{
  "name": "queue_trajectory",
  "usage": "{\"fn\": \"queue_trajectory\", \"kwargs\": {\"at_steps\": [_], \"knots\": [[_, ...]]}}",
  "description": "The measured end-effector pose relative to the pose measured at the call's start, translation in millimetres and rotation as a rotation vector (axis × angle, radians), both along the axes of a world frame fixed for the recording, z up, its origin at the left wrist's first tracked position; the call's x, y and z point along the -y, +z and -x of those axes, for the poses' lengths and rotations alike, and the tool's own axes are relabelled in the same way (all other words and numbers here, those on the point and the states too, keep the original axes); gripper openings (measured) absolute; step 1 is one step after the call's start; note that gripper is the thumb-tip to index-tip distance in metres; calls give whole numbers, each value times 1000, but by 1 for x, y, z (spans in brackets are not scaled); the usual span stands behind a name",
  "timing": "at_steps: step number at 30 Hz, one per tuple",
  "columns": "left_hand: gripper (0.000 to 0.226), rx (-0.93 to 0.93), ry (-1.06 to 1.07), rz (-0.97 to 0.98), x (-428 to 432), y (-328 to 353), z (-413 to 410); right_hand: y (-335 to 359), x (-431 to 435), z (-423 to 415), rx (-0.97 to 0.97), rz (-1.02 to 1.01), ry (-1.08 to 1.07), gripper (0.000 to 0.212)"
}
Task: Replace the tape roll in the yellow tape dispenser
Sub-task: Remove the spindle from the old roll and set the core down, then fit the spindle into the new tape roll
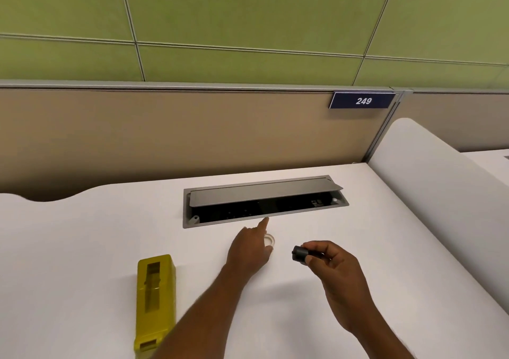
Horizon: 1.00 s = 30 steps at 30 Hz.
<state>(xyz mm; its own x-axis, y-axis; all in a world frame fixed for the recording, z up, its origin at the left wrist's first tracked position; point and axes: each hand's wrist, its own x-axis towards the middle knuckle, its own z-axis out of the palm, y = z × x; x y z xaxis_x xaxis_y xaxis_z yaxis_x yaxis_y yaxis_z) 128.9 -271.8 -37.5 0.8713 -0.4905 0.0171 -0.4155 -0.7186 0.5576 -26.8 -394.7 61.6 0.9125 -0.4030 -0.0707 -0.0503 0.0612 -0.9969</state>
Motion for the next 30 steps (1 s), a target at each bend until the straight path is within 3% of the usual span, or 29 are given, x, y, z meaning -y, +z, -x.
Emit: {"fn": "queue_trajectory", "kwargs": {"at_steps": [3, 7, 11, 14, 23, 25, 28, 30], "knots": [[76, -14, -17, 30, -8, 3, 4, -1, -5, -5, -8, -5, 5, 26], [51, -8, 155, 328, -26, 24, 28, 3, -16, -16, -43, 59, 6, 24], [23, -280, 229, 724, -56, 56, 56, 8, -33, -32, -73, 220, 41, 25], [23, -457, 214, 920, -76, 78, 66, 11, -49, -42, -87, 323, 95, 24], [23, -458, 239, 858, -124, 111, 51, 27, -93, -68, 3, 301, 256, 24], [25, -462, 294, 898, -133, 114, 47, 21, -90, -78, -30, 316, 183, 25], [25, -454, 353, 913, -146, 116, 41, -1, -77, -94, -261, 608, 3, 29], [27, -445, 368, 936, -153, 115, 39, -21, -75, -101, -379, 836, 74, 33]]}}
